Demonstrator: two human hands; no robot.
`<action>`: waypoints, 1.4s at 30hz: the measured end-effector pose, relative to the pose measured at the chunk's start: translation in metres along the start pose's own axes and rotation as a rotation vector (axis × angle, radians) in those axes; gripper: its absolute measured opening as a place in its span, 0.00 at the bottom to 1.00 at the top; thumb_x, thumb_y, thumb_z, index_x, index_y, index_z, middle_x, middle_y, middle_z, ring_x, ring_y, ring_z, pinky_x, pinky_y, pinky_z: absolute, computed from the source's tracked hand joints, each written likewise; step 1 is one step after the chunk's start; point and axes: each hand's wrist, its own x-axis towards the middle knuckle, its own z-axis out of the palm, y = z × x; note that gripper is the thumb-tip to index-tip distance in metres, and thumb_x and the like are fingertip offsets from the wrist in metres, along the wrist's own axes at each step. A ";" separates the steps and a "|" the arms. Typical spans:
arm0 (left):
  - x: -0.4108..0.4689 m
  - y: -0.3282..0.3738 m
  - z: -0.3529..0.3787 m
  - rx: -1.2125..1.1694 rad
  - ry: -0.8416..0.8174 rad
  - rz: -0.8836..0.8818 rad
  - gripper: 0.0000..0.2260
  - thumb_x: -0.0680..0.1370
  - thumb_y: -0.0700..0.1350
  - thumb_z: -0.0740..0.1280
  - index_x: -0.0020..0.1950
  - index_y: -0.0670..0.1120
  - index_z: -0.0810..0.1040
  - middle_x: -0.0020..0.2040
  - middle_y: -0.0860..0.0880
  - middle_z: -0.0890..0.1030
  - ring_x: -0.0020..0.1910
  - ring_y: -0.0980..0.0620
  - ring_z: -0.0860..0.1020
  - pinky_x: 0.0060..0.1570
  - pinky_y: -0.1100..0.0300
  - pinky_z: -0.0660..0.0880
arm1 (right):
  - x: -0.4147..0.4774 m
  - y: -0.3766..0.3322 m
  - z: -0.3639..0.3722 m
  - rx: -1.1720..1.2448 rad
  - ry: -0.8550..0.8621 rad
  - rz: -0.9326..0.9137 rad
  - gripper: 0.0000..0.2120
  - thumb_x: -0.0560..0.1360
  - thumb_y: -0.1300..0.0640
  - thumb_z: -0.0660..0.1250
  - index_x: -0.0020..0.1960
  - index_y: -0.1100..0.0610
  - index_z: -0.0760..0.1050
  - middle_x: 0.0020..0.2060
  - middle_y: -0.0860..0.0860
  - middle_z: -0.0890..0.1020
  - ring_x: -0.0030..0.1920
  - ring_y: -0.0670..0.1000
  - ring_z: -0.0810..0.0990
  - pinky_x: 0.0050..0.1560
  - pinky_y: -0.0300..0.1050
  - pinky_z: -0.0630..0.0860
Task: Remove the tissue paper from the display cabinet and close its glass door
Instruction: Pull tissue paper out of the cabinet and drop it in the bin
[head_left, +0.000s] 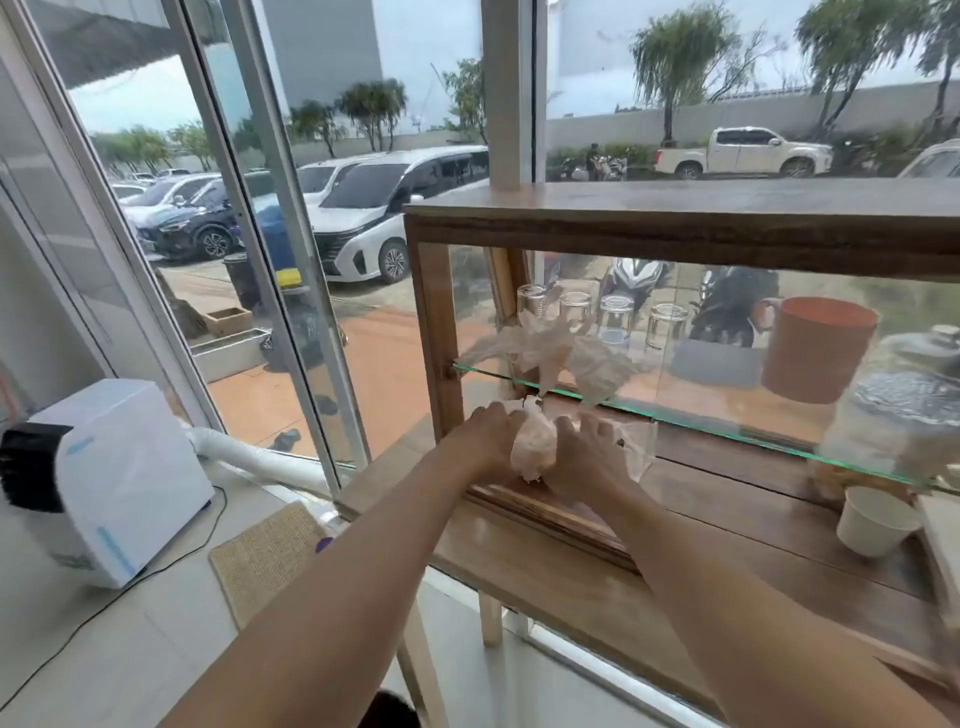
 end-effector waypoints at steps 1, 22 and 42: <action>0.008 0.001 0.004 -0.010 -0.005 -0.016 0.37 0.72 0.52 0.72 0.76 0.49 0.59 0.70 0.42 0.66 0.69 0.42 0.66 0.65 0.46 0.71 | 0.005 0.002 0.002 -0.003 0.012 0.016 0.36 0.72 0.45 0.67 0.76 0.51 0.58 0.74 0.58 0.62 0.73 0.62 0.59 0.66 0.59 0.68; 0.078 -0.038 0.050 -0.150 -0.024 0.094 0.09 0.71 0.40 0.68 0.51 0.42 0.80 0.51 0.42 0.81 0.52 0.42 0.80 0.46 0.55 0.77 | 0.056 0.010 0.037 0.031 0.025 0.166 0.13 0.71 0.61 0.63 0.54 0.58 0.79 0.56 0.59 0.81 0.59 0.61 0.78 0.48 0.47 0.72; -0.016 -0.078 0.032 -0.406 0.256 0.095 0.04 0.75 0.40 0.67 0.40 0.48 0.76 0.37 0.48 0.80 0.38 0.47 0.79 0.29 0.66 0.63 | 0.029 -0.046 0.038 0.377 0.169 0.018 0.04 0.67 0.63 0.67 0.35 0.56 0.78 0.34 0.55 0.83 0.39 0.58 0.80 0.35 0.45 0.69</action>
